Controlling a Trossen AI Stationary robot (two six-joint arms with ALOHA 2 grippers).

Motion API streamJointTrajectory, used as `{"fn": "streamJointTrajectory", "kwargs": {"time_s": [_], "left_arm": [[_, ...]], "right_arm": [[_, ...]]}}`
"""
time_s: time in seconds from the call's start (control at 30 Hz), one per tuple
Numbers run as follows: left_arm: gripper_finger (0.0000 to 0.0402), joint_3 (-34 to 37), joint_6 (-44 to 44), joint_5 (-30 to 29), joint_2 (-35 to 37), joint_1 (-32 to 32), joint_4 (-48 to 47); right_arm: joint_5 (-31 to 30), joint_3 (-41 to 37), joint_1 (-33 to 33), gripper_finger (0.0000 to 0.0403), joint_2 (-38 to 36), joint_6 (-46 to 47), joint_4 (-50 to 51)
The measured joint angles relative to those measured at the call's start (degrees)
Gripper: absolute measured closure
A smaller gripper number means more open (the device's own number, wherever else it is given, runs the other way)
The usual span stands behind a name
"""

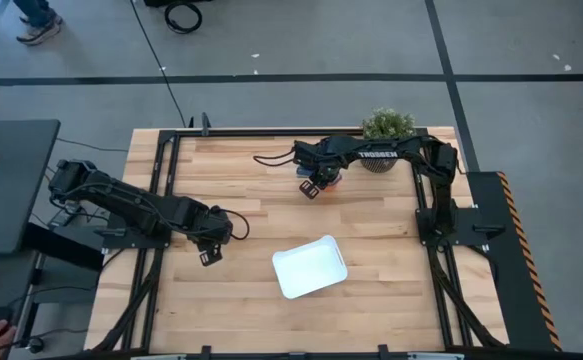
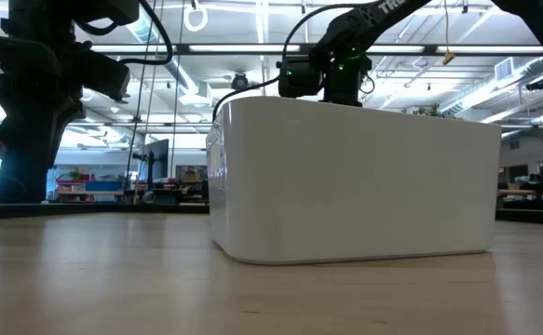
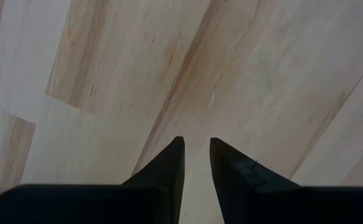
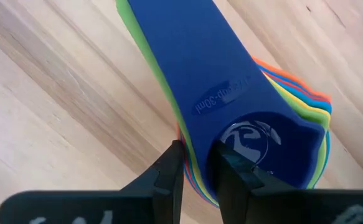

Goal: Nest measuring cups in basket
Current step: Put the nested measuring cups into the white bin

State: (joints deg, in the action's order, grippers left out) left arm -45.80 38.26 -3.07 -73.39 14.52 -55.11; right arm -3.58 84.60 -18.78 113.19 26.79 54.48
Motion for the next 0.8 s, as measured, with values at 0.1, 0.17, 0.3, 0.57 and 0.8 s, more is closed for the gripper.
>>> {"fn": "streamJointTrajectory", "kwargs": {"time_s": [0.1,0.17,0.3,0.57,0.8], "left_arm": [[0.0317,0.0,0.0,0.0,0.0,0.0,0.0],[0.0317,0.0,0.0,0.0,0.0,0.0,0.0],[0.0317,0.0,0.0,0.0,0.0,0.0,0.0],[0.0317,0.0,-0.1,0.0,0.0,0.0,0.0],[0.0317,0.0,-0.1,0.0,0.0,0.0,-0.1]], "right_arm": [[1.5,0.0,0.0,0.0324,0.0,-1.1,-0.1],[1.6,0.0,0.0,0.0324,0.0,-2.8,-0.1],[1.2,0.0,-0.5,0.0324,0.0,-3.4,0.0],[3.5,0.0,-1.8,0.0317,-0.1,-7.6,-0.1],[9.4,2.6,-2.7,0.0273,0.3,-6.9,-0.4]]}}
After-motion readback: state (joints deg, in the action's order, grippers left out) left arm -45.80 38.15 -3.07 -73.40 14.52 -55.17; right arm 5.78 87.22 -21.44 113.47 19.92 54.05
